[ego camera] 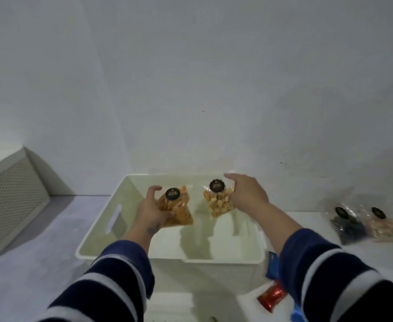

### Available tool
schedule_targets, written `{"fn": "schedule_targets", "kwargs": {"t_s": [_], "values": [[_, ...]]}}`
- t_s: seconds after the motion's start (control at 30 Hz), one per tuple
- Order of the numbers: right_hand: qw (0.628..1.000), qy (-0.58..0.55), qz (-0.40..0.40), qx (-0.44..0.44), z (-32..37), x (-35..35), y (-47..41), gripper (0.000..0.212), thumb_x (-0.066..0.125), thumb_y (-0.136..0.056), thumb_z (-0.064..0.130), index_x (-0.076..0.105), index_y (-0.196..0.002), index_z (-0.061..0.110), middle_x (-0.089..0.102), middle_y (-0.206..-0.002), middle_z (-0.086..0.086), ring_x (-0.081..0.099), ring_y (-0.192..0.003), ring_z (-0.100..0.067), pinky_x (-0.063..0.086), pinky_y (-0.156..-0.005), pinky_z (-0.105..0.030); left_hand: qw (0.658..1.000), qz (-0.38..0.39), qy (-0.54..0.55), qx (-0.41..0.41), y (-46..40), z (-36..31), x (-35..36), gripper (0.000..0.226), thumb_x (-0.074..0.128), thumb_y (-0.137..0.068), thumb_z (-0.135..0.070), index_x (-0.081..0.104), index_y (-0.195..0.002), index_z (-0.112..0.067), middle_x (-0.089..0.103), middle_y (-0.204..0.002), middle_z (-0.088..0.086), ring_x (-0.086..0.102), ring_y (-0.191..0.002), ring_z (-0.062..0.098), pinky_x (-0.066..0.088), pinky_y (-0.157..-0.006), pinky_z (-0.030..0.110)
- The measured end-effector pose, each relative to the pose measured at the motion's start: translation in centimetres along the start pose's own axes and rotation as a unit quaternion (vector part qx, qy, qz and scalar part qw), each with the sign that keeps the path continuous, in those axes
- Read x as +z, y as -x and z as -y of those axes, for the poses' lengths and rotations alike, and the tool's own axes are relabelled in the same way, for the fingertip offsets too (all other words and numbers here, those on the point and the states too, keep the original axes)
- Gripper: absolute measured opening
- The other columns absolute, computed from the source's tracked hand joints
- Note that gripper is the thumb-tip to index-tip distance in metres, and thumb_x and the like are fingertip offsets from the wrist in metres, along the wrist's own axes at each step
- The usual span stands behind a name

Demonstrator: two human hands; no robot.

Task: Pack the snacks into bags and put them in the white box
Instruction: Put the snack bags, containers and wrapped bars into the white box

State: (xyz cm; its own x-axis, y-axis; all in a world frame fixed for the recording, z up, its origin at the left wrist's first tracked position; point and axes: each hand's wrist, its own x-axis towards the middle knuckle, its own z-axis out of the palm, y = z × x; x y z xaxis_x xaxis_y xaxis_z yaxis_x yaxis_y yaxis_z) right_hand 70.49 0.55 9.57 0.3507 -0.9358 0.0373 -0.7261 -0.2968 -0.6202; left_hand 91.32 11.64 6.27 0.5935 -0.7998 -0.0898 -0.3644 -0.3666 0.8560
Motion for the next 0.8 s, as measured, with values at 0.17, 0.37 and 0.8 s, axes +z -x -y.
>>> {"fn": "schedule_targets", "kwargs": {"t_s": [0.17, 0.37, 0.8], "values": [[0.996, -0.034, 0.063, 0.054, 2.0, 8.6, -1.9, 0.069, 0.045, -0.083, -0.007, 0.046, -0.138, 0.035, 0.046, -0.144, 0.001, 0.054, -0.121, -0.022, 0.051, -0.094, -0.035, 0.998, 0.017, -0.038, -0.041, -3.9, 4.8, -3.7, 0.078, 0.076, -0.067, 0.009, 0.039, -0.127, -0.024, 0.063, -0.111, 0.017, 0.062, -0.094, 0.028, 0.054, -0.068, 0.034], [0.985, -0.118, 0.062, 0.108, 2.5, 15.9, -5.2, 0.065, 0.050, -0.084, -0.012, 0.048, -0.136, 0.027, 0.063, -0.100, -0.001, 0.062, -0.078, -0.013, 0.054, -0.064, -0.025, 0.994, 0.012, -0.100, -0.040, -8.8, 7.6, -3.1, 0.078, 0.072, -0.067, 0.008, 0.038, -0.127, -0.029, 0.051, -0.125, 0.013, 0.055, -0.107, 0.029, 0.053, -0.087, 0.042], [0.972, -0.040, 0.212, 0.089, 3.5, 17.7, -6.6, 0.073, 0.062, -0.087, 0.009, 0.025, -0.148, 0.024, 0.046, -0.140, -0.011, 0.050, -0.122, -0.027, 0.045, -0.088, -0.027, 0.963, 0.044, -0.257, -0.071, -12.1, 9.9, -1.3, 0.053, 0.051, -0.090, -0.014, 0.038, -0.139, -0.029, 0.052, -0.129, 0.012, 0.050, -0.121, 0.033, 0.041, -0.105, 0.041]]}}
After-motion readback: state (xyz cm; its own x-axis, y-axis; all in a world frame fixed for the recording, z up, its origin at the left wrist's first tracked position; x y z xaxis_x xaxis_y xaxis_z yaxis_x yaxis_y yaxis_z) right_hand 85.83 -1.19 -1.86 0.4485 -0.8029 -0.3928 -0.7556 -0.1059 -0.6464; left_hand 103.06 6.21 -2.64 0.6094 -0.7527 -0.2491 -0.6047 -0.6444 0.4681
